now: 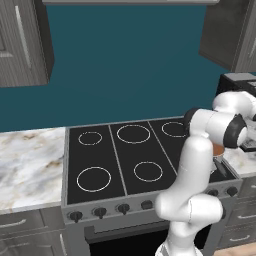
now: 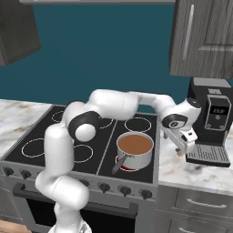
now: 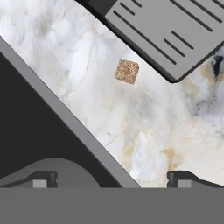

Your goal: Pick up the sugar cube(s) and place them in the saucepan with hot chocolate.

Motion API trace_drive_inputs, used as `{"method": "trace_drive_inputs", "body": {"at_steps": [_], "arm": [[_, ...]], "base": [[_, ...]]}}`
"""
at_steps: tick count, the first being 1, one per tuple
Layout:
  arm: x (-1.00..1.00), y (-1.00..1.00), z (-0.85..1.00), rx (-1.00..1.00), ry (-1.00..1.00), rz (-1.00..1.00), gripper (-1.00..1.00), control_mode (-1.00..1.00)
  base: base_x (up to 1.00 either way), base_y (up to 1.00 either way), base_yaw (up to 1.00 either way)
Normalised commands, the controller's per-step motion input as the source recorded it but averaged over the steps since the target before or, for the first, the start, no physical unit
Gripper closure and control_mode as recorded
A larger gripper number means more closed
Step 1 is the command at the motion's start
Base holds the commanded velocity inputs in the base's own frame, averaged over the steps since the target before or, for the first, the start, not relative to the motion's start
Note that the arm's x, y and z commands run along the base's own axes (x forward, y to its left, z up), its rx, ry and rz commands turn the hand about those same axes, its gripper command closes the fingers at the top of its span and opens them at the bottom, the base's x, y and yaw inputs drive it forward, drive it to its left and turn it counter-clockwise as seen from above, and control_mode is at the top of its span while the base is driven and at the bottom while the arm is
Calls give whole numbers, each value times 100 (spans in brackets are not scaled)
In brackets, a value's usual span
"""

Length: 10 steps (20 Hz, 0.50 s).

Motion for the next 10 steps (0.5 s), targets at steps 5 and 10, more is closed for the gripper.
{"method": "trace_drive_inputs", "body": {"at_steps": [5,10], "arm": [[12,2,-22,-3,0,-9,-100,-100],[14,18,-14,-8,1,-8,-100,-100]], "base": [[0,0,0],[0,0,0]]}}
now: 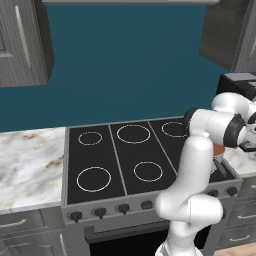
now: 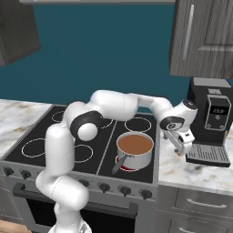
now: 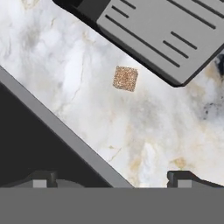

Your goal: Pick up the sugar cube(s) and place them in the saucepan with hot chocolate.

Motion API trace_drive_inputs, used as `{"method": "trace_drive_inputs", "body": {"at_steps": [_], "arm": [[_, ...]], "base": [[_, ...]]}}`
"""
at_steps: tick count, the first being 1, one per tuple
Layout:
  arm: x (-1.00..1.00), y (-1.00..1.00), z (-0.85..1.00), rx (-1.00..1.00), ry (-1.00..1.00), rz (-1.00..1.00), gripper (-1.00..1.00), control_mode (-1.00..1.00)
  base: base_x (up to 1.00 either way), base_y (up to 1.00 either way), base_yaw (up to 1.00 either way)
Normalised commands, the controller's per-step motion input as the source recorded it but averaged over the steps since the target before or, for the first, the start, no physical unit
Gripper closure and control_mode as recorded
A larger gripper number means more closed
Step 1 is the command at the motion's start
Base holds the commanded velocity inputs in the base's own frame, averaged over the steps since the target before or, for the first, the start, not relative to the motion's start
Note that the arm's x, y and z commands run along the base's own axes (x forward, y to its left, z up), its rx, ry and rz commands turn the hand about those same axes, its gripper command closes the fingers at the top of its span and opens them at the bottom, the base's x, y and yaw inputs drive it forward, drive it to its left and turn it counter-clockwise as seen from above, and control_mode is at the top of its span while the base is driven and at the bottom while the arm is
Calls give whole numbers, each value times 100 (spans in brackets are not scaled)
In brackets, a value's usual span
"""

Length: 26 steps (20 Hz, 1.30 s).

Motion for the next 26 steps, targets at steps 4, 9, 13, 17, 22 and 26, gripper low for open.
{"method": "trace_drive_inputs", "body": {"at_steps": [4,9,13,17,22,26], "arm": [[14,8,0,-12,4,-6,-100,-100],[16,0,0,-22,8,-3,-100,-100],[28,0,-1,-16,5,0,-100,-100],[29,-12,-11,-1,0,-1,-100,-100],[21,-26,-18,0,0,-2,-100,-100],[2,-36,-1,0,0,-3,-100,-100]], "base": [[0,0,0],[0,0,0],[0,0,0],[0,0,0],[0,0,0],[0,0,0]]}}
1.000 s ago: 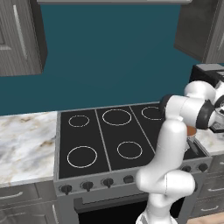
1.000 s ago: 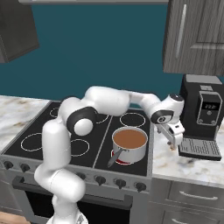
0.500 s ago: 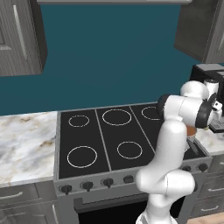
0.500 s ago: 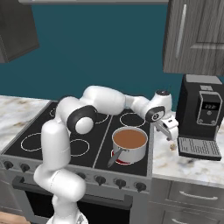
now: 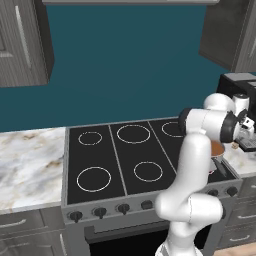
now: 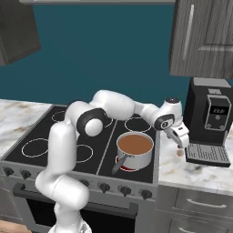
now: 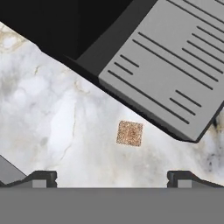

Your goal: Pick up the sugar cube(s) and place them in the saucepan with hot chocolate.

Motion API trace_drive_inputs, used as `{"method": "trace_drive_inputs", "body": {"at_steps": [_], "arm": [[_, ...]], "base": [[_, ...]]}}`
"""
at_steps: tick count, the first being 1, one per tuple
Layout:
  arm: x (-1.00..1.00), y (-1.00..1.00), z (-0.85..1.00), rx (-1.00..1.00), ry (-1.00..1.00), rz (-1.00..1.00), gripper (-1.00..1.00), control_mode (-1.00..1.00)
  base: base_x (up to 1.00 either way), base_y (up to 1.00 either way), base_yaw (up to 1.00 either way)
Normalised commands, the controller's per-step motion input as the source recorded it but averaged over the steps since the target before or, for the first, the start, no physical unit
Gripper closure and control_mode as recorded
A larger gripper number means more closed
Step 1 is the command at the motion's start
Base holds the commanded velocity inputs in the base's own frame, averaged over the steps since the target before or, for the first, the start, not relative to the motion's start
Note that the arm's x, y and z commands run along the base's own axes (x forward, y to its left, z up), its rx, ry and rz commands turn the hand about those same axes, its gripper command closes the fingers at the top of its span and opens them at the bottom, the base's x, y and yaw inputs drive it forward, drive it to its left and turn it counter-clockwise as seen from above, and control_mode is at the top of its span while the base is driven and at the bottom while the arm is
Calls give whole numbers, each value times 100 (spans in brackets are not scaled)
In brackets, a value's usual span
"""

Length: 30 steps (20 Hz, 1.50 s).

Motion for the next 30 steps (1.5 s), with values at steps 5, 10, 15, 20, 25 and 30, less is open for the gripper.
{"method": "trace_drive_inputs", "body": {"at_steps": [5,10,15,20,25,30], "arm": [[0,-46,0,0,3,-3,-100,-100],[0,-23,-5,0,0,-1,-100,-100],[12,-14,-20,0,2,-1,-100,-100],[5,-12,-12,0,3,-1,-100,-100],[0,1,0,0,8,0,-100,-100],[0,4,-1,0,3,0,-100,-100]], "base": [[0,0,0],[0,0,0],[0,0,0],[0,0,0],[0,0,0],[0,0,0]]}}
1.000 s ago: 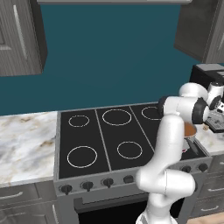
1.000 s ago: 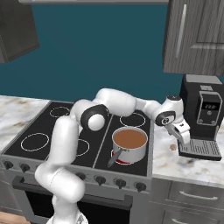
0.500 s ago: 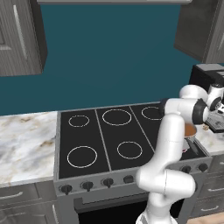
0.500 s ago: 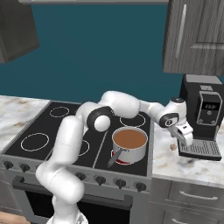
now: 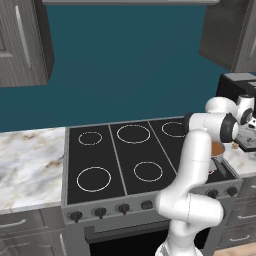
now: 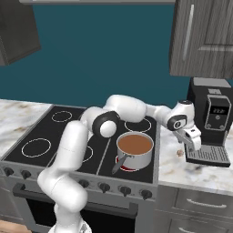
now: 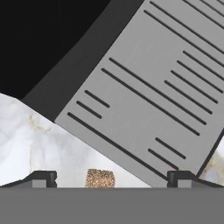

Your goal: Pick up the sugar cube(s) and place them in the saucepan with hot chocolate.

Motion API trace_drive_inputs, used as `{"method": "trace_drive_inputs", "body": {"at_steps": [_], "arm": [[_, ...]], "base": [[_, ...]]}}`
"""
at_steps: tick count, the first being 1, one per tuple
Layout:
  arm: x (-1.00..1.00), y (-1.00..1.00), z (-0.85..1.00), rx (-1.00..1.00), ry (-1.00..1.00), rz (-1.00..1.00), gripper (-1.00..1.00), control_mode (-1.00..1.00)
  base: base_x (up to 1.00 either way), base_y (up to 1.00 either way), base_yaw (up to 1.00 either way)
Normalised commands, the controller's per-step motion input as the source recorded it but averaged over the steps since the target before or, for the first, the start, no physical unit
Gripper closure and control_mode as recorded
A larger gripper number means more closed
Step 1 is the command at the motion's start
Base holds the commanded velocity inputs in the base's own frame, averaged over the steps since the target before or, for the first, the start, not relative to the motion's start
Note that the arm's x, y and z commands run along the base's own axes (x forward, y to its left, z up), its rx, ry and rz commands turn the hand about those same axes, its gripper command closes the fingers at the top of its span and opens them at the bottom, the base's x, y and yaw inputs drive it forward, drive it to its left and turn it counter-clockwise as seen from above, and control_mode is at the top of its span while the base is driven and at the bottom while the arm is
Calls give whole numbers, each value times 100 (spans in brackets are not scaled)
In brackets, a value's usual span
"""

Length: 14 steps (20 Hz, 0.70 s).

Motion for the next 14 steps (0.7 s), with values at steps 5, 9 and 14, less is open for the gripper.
{"method": "trace_drive_inputs", "body": {"at_steps": [5,9,14], "arm": [[-13,17,0,1,-1,0,-100,-100],[-27,29,-5,1,-6,0,-100,-100],[-10,32,-19,1,-10,0,-100,-100]], "base": [[0,0,0],[0,0,0],[0,0,0]]}}
